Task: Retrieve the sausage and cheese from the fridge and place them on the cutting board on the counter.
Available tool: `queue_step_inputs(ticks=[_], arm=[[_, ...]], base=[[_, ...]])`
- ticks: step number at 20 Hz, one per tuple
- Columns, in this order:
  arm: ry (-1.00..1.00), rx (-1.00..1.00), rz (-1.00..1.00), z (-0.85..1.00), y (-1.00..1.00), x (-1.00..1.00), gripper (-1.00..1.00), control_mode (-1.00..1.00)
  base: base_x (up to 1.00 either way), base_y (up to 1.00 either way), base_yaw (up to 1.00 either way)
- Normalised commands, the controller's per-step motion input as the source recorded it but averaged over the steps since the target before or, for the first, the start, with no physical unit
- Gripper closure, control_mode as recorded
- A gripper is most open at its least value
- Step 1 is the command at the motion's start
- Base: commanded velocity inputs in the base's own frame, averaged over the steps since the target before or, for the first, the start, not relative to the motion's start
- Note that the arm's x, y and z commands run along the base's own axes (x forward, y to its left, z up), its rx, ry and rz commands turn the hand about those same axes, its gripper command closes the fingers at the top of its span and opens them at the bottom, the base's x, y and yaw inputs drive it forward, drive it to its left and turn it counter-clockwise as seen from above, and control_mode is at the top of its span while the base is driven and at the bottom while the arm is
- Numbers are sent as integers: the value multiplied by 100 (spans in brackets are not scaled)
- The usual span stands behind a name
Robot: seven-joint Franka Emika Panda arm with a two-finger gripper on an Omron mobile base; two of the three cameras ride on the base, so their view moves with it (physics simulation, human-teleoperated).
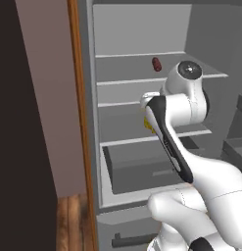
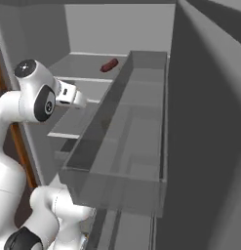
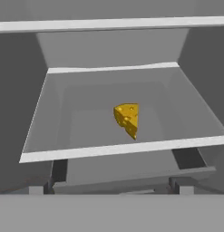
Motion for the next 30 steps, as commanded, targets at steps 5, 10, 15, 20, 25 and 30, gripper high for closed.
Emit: queue_step_inputs(ticks=[5,10,15,20,25,30], arm=[[0,0,0,0,0,0,-100,100],[0,0,0,0,0,0,-100,100],[0,0,0,0,0,0,-100,100],[2,13,0,-32,-22,12,-100,-100],[0,11,0,-30,-25,11,-100,-100],[1,0,0,-20,-2,7,-100,-100]], base=[[73,-40,0],[19,-23,-1],[4,-4,0],[3,-3,0],[0,0,0],[0,0,0]])
